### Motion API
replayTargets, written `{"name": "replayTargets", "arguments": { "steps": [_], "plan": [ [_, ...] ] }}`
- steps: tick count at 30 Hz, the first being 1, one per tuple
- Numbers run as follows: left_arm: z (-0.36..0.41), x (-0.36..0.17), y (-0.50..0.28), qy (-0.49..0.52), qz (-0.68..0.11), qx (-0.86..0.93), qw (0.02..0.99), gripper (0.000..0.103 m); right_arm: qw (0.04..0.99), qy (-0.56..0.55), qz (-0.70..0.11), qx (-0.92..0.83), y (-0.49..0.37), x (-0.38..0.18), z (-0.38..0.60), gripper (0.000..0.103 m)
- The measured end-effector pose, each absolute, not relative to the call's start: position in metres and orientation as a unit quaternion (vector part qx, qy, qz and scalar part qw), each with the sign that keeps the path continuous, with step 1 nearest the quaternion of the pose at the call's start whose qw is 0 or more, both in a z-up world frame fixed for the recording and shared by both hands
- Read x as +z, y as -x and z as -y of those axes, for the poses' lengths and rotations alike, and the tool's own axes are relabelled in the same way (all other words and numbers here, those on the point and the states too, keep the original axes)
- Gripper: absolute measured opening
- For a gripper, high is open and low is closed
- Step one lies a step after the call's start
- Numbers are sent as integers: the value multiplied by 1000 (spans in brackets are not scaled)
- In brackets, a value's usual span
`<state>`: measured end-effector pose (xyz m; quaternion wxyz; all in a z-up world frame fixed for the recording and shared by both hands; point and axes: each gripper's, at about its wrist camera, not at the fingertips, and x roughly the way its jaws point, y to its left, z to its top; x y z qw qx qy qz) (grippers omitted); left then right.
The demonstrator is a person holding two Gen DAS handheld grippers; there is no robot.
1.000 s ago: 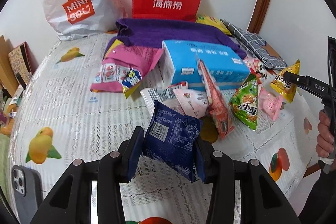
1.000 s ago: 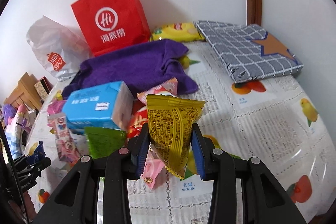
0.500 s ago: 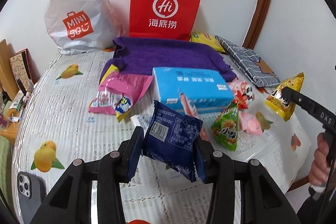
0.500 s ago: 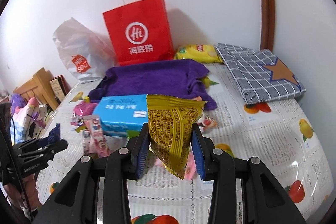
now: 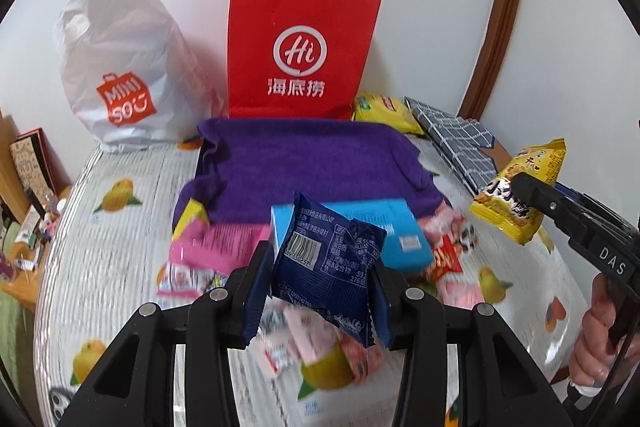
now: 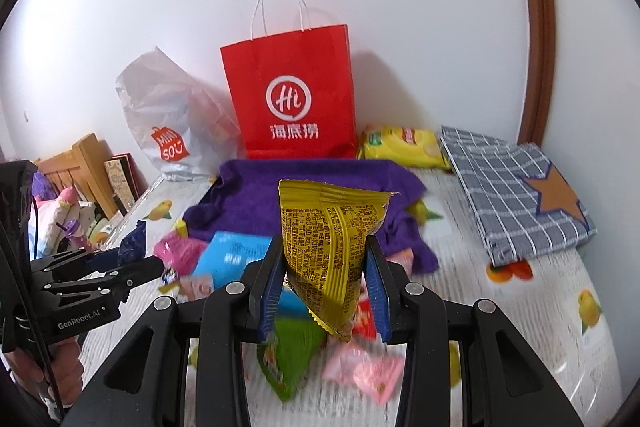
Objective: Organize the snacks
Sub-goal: 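Carry the blue packet with the left tool while the right tool carries the yellow packet onto the purple towel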
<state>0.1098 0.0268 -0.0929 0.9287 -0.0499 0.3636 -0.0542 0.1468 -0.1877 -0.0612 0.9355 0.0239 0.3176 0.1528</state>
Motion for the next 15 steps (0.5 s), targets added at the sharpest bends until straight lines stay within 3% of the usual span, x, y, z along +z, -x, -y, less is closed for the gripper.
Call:
{"name": "replayTargets", "arguments": {
  "steps": [15],
  "plan": [
    [-34,-67,-205,61,-363,-36,929,42,933,-19,-321,162,-245,-47,162,38]
  ]
}}
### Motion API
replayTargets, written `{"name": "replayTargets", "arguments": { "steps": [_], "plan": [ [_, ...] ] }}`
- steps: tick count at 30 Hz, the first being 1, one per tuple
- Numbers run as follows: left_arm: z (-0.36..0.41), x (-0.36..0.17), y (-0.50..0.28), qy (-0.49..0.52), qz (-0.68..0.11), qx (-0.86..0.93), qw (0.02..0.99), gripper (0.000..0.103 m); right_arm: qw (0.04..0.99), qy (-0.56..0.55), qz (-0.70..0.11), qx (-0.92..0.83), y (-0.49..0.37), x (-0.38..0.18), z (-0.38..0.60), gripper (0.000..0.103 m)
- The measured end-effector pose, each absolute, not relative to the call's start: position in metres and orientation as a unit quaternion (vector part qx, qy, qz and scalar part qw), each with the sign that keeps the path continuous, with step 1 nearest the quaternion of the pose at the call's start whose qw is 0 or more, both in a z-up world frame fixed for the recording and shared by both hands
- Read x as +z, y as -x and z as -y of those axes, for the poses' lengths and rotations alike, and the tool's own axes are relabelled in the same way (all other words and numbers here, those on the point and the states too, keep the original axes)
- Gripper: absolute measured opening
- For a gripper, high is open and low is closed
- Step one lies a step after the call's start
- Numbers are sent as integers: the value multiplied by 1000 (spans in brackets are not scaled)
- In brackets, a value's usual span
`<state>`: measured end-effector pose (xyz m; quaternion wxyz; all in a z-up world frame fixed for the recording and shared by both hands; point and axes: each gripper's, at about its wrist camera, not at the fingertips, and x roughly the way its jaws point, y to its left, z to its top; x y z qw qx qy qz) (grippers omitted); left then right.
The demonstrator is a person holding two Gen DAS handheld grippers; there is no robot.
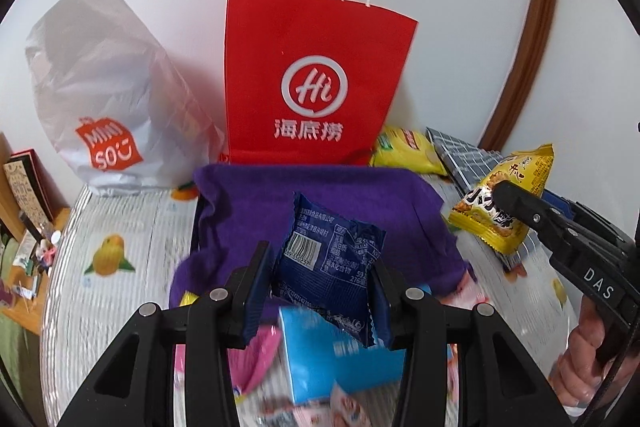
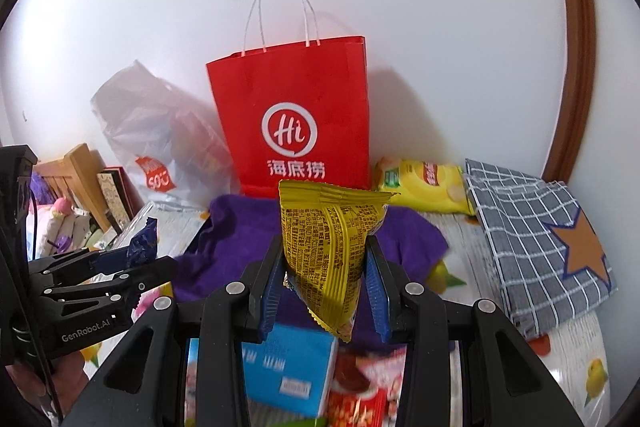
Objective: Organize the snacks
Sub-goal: 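Carry the blue packet with the left tool while the right tool carries the yellow packet onto the purple towel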
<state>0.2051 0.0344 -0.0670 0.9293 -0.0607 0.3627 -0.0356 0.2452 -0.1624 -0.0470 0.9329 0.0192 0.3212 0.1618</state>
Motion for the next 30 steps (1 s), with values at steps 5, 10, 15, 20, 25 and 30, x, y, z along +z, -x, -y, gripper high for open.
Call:
{"name": "replayTargets", "arguments": {
  "steps": [5,10,15,20,25,30],
  "plan": [
    [-39,-64,-237,65,-360,-28,930,42,932,-31,-323,161,-278,-47,162,38],
    [-44,-66,-266,65,-357,-16,932,42,932,-30,-327,152,-308,-55,162,38],
    [-46,-69,-296,68,-362,-14,930,42,930,-24,-337,147,-333,-62,158,38],
    [-44,-76,-314,53,-359,-12,932,42,924,-7,-352,147,-352,-83,152,38],
    [-44,-103,-330,31,-391,-3,920,42,909,17,-391,146,-368,-117,150,38],
    [-52,-115,-338,35,-408,3,912,42,902,18,-406,145,-378,-140,148,38]
  ]
}}
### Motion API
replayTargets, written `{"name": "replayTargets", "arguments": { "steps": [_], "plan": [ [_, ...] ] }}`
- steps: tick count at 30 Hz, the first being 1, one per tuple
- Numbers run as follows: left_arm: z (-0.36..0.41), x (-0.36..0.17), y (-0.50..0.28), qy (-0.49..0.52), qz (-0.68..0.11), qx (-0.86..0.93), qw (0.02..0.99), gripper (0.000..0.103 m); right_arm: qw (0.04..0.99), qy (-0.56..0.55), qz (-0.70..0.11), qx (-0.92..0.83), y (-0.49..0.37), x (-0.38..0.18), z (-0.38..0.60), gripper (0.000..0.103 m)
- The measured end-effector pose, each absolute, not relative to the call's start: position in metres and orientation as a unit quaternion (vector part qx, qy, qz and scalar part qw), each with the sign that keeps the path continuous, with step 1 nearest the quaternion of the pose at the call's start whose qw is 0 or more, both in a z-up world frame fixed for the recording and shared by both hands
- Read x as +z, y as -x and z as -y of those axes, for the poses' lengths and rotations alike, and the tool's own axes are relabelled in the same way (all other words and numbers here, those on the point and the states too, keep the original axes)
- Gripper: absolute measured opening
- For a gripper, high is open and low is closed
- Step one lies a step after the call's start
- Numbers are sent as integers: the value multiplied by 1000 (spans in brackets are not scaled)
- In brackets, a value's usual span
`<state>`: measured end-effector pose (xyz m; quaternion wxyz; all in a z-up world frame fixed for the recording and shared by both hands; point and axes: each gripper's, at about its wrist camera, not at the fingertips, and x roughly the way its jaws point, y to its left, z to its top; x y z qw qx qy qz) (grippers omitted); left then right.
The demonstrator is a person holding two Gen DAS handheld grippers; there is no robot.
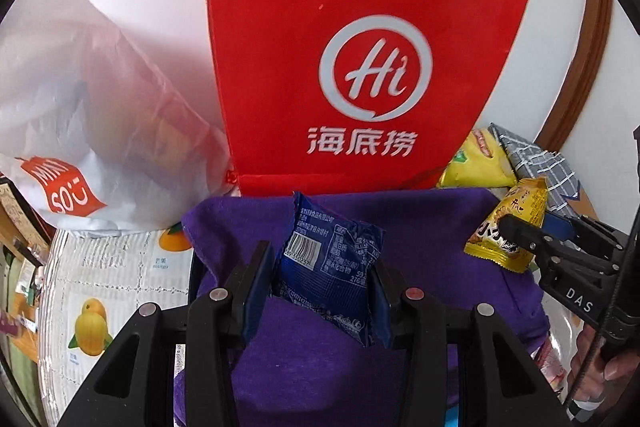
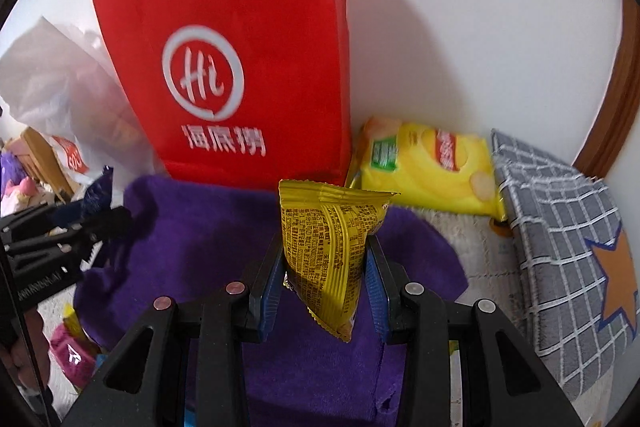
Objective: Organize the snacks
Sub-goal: 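Carry the blue packet with the left tool while the right tool carries the yellow packet onto the purple towel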
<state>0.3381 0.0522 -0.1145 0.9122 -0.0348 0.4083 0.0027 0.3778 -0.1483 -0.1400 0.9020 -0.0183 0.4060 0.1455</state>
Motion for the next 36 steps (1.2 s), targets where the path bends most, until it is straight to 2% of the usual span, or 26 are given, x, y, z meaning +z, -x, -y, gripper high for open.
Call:
{"name": "replayTargets", "arguments": {
  "steps": [36],
  "plan": [
    [-58,-150,-356,40,-476,33,878,42,873,36,-462,152,-397,-173,133,38]
  ]
}}
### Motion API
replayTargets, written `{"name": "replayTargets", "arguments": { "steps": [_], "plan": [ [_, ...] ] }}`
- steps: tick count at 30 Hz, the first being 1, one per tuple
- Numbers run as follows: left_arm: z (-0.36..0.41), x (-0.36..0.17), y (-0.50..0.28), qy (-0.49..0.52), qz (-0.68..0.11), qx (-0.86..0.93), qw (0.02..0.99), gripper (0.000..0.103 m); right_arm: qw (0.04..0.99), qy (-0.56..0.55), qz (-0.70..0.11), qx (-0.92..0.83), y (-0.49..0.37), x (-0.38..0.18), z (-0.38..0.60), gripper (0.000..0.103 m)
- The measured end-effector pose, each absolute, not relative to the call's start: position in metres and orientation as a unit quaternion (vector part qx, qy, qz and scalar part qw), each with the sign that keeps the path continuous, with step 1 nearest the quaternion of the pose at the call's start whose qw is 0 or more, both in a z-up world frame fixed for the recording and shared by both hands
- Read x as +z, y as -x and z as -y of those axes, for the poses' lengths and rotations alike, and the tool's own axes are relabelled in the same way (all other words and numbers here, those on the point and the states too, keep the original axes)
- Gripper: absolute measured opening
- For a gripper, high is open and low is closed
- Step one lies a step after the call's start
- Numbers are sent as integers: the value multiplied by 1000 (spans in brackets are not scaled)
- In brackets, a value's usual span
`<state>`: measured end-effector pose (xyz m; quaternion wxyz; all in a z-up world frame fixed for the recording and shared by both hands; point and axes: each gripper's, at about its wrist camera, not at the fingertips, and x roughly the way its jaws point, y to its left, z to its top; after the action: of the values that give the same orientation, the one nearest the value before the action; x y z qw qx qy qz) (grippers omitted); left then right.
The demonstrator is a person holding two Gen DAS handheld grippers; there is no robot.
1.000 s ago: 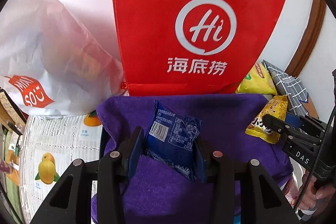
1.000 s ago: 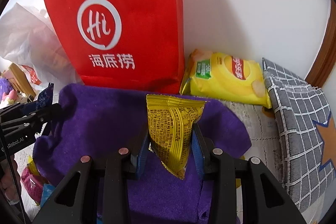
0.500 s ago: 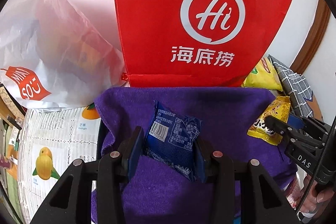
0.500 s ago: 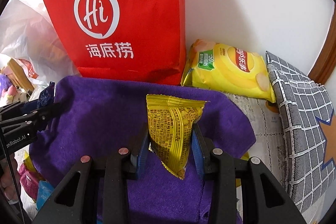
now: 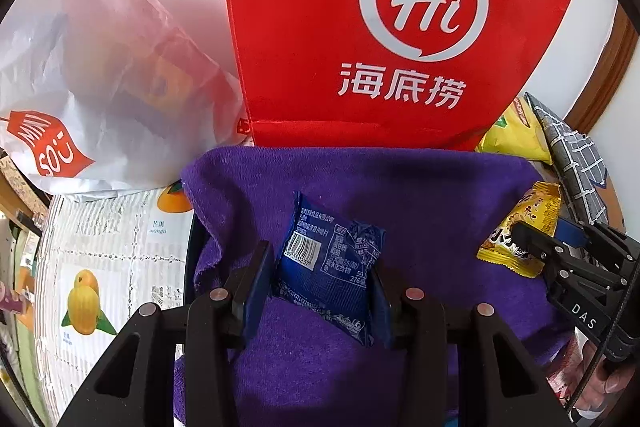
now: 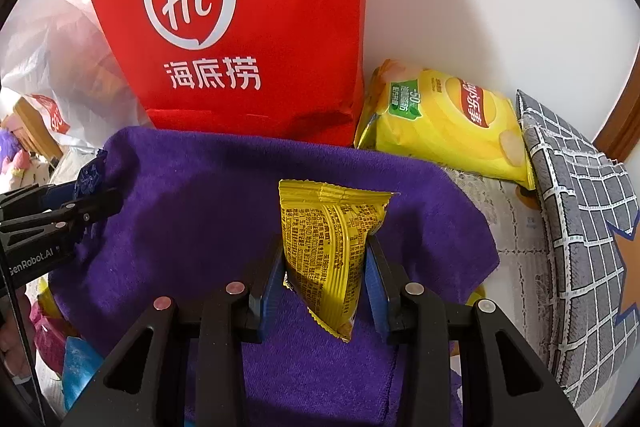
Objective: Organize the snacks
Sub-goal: 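Carry the blue packet with the left tool while the right tool carries the yellow packet onto the purple towel, then open both tools to drop the blue and yellow packets on the purple towel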
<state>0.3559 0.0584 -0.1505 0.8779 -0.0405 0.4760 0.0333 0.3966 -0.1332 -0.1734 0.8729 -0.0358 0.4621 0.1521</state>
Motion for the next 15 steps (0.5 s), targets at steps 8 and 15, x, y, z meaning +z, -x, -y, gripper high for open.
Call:
{"name": "replayTargets", "arguments": {
  "steps": [8,15],
  "plan": [
    [-61,-157,-358,42,-488,39,871,42,870,39,-467,153,-397,-175,131,38],
    [-59,-165,-361,39,-504,43,862,42,866,44,-474,152,-398,-176,129,38]
  ]
}}
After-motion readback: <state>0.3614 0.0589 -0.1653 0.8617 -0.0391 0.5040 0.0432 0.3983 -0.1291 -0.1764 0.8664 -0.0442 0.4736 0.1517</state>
